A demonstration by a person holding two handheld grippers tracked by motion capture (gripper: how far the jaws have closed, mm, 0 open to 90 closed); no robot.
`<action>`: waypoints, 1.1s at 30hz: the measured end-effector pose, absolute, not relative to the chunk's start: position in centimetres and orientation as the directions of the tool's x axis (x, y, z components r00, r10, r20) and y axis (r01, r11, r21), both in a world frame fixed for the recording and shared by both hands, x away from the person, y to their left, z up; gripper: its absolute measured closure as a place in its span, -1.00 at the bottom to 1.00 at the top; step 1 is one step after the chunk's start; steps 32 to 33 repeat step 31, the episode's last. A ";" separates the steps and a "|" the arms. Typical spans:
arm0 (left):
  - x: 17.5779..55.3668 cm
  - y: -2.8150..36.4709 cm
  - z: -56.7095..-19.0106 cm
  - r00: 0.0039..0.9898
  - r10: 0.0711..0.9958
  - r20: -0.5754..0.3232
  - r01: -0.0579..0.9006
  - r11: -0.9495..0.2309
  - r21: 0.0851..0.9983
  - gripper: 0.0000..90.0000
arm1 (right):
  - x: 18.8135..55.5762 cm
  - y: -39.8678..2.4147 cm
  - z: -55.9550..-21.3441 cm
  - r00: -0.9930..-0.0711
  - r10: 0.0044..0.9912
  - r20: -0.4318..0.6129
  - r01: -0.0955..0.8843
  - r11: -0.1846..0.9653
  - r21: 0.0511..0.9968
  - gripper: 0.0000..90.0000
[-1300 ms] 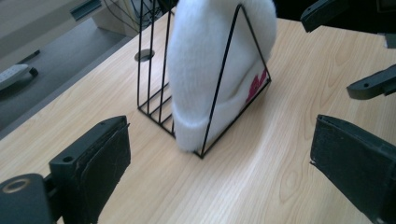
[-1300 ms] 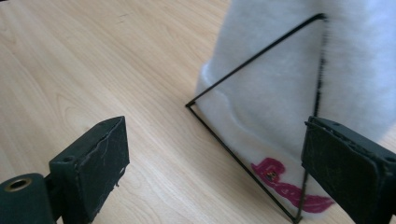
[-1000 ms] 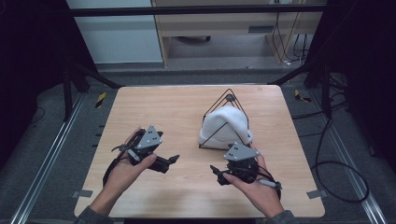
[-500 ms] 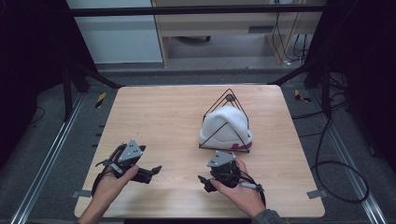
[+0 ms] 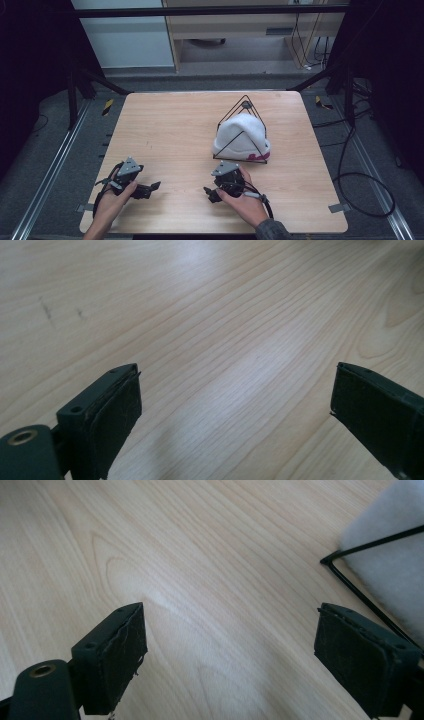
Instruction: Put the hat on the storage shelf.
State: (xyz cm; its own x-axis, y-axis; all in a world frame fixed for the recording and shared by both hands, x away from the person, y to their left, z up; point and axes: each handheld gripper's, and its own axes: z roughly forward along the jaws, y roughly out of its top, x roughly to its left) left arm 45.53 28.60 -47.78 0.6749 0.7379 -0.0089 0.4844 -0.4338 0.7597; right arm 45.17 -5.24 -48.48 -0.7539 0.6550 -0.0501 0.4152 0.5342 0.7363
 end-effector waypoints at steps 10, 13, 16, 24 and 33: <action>46.5 30.5 -50.3 0.618 0.786 -0.003 0.536 -0.419 0.733 -0.87 | 47.1 -3.7 -49.3 -0.726 0.688 -0.016 0.457 0.500 0.736 -0.71; 46.6 30.6 -50.8 0.607 0.795 -0.009 0.544 -0.407 0.734 -0.87 | 47.4 -3.5 -49.4 -0.716 0.698 -0.001 0.467 0.480 0.743 -0.71; 46.8 30.6 -50.7 0.601 0.799 -0.013 0.547 -0.399 0.736 -0.87 | 47.5 -3.3 -49.6 -0.709 0.705 0.002 0.473 0.474 0.743 -0.72; 46.9 30.3 -50.8 0.601 0.799 0.026 0.545 -0.433 0.718 -0.94 | 47.5 -2.3 -51.0 -0.668 0.744 -0.009 0.505 0.462 0.729 -0.84; 46.8 30.3 -50.8 0.602 0.798 0.027 0.545 -0.436 0.716 -0.94 | 46.9 -2.3 -51.2 -0.651 0.759 -0.009 0.509 0.446 0.736 -0.84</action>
